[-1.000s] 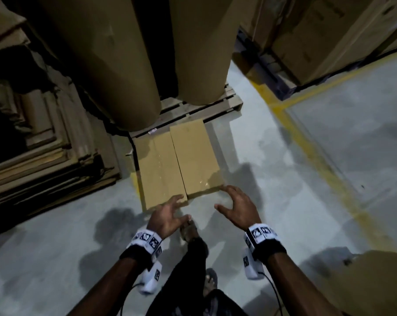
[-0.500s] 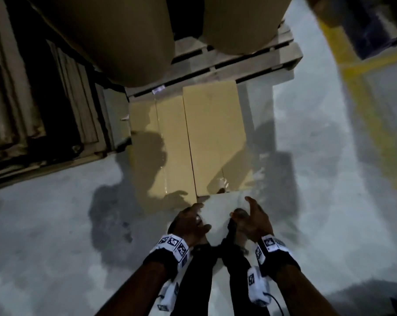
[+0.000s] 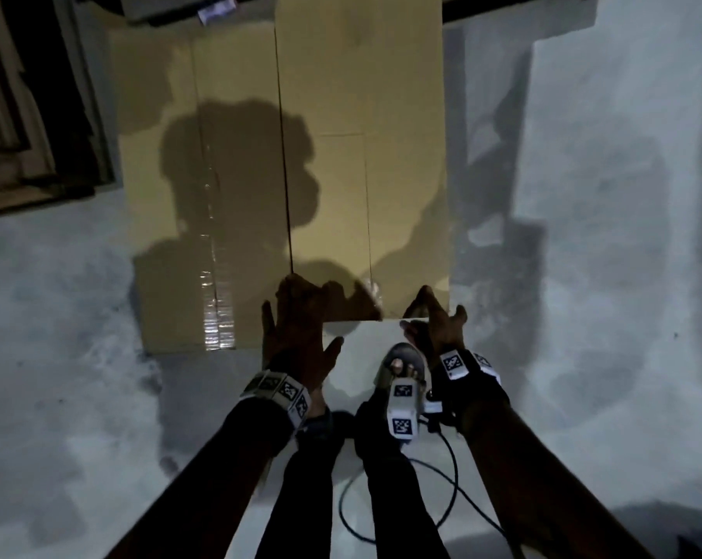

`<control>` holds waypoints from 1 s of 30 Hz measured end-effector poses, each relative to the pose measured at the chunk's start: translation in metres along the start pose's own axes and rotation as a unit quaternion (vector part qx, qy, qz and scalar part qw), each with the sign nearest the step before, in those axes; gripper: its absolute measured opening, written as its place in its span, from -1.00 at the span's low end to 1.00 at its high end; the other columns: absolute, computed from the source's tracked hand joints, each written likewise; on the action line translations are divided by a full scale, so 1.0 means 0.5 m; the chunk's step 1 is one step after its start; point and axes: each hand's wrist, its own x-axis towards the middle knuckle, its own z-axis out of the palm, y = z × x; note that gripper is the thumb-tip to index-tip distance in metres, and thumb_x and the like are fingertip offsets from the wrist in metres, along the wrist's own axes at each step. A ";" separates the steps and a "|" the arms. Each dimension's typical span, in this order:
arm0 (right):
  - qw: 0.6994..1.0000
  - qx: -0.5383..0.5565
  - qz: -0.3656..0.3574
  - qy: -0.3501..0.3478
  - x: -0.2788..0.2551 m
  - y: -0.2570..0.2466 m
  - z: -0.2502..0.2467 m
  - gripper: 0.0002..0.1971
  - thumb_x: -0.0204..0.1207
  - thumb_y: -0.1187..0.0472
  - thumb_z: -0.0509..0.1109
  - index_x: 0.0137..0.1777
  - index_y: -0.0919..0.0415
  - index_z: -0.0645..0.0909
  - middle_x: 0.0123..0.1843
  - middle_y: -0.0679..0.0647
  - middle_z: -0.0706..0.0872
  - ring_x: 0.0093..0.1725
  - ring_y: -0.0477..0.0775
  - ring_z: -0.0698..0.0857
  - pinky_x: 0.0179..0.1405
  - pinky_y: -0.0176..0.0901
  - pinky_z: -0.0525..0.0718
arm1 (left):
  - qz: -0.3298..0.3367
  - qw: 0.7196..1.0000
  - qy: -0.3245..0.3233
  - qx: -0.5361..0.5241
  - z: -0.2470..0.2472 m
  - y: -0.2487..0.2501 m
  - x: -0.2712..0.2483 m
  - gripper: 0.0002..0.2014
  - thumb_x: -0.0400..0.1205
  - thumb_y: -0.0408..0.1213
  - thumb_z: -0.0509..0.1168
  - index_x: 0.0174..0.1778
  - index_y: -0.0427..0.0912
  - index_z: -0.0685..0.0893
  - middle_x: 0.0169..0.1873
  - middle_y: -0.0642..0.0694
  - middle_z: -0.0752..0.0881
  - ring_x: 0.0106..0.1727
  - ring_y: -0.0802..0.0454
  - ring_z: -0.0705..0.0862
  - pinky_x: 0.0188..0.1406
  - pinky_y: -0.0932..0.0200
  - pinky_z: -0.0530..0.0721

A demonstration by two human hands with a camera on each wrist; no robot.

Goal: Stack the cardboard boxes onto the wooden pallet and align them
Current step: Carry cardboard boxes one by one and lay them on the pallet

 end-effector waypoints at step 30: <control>0.736 -0.509 -0.436 -0.096 0.099 -0.240 -0.026 -0.09 0.51 -0.54 0.32 0.71 -0.61 -0.20 0.80 0.01 0.31 0.60 0.26 0.55 0.55 0.39 0.52 | -0.147 0.955 -0.024 -0.257 -0.032 0.130 0.164 -0.08 0.52 0.51 0.32 0.53 0.83 -0.30 0.02 -0.12 0.77 -0.27 -0.15 0.69 -0.11 -0.05 0.65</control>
